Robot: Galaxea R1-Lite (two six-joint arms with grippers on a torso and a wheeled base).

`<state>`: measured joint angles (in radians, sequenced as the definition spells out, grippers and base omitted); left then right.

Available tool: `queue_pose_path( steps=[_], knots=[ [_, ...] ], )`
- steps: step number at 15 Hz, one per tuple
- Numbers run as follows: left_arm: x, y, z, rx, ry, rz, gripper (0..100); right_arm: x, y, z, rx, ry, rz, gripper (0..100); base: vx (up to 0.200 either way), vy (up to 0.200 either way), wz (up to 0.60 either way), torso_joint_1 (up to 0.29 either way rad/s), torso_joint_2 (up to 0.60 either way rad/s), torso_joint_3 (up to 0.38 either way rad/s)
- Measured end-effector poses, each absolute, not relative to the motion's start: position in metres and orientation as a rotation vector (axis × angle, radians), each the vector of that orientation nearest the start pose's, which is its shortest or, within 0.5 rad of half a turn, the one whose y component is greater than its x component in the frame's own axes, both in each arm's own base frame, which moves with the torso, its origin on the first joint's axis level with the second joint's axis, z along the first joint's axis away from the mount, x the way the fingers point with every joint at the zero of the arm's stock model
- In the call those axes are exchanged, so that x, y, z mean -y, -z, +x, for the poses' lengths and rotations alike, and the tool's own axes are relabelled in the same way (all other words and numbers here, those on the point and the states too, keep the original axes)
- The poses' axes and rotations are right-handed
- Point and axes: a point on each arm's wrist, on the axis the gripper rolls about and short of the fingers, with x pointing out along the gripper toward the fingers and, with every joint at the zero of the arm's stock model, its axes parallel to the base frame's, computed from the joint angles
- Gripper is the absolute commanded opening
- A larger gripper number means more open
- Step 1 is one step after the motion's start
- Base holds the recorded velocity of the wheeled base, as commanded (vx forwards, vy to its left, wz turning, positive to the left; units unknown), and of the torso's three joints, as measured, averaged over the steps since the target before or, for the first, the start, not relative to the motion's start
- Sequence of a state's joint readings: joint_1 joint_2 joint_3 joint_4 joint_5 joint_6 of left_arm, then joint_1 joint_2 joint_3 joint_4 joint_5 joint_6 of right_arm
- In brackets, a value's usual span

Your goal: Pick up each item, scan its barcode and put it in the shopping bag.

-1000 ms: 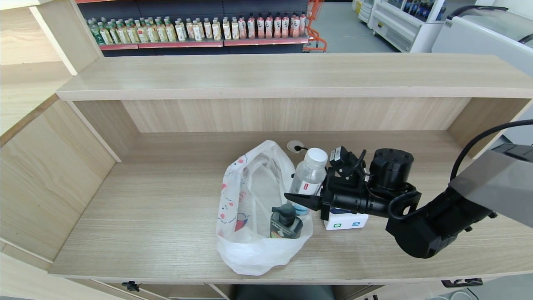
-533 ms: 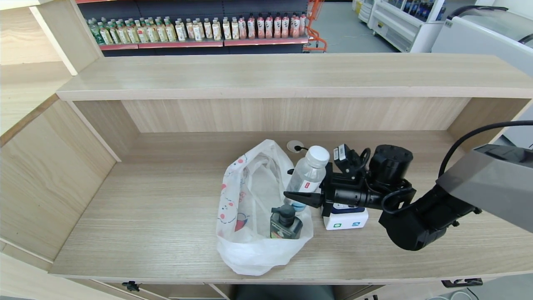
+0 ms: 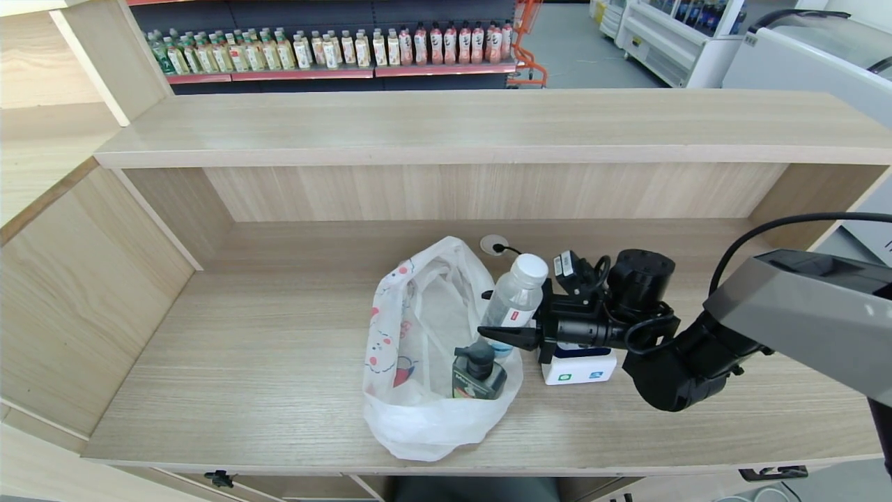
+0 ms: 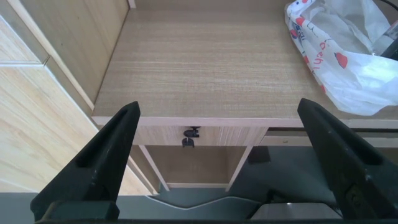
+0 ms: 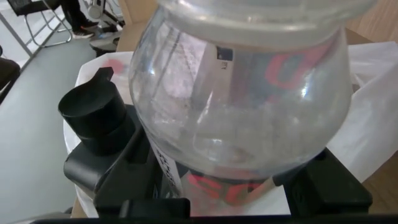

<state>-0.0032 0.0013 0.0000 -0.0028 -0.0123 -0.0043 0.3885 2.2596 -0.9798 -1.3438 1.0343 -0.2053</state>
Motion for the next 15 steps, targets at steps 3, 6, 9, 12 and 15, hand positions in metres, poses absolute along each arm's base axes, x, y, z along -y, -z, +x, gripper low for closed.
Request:
queue_pose_path(
  steps=[3, 6, 9, 12, 15],
  knots=[
    [0.0002, -0.0758, -0.0227, 0.001, 0.016, -0.004, 100, -0.1714, -0.0896, 0.3679, 0.210, -1.416, -0.191, 0, 0.000, 0.000, 0.00, 0.000, 0.00, 0.000],
    [0.0002, -0.0758, -0.0227, 0.001, 0.015, -0.004, 100, -0.1716, -0.0892, 0.3691, 0.221, -1.407, -0.197, 0, 0.000, 0.000, 0.00, 0.000, 0.00, 0.000],
    [0.0002, -0.0758, -0.0227, 0.001, 0.016, -0.004, 100, -0.1713, -0.0890, 0.3697, 0.237, -1.403, -0.217, 0, 0.000, 0.000, 0.00, 0.000, 0.00, 0.000],
    [0.0002, -0.0758, -0.0227, 0.001, 0.015, -0.004, 100, -0.1715, -0.0892, 0.3699, 0.238, -1.405, -0.218, 0, 0.000, 0.000, 0.00, 0.000, 0.00, 0.000],
    [0.0002, -0.0757, -0.0227, 0.001, 0.016, -0.004, 100, -0.1719, -0.0895, 0.3697, 0.240, -1.410, -0.218, 100, 0.000, 0.000, 0.00, 0.000, 0.00, 0.000]
  ],
)
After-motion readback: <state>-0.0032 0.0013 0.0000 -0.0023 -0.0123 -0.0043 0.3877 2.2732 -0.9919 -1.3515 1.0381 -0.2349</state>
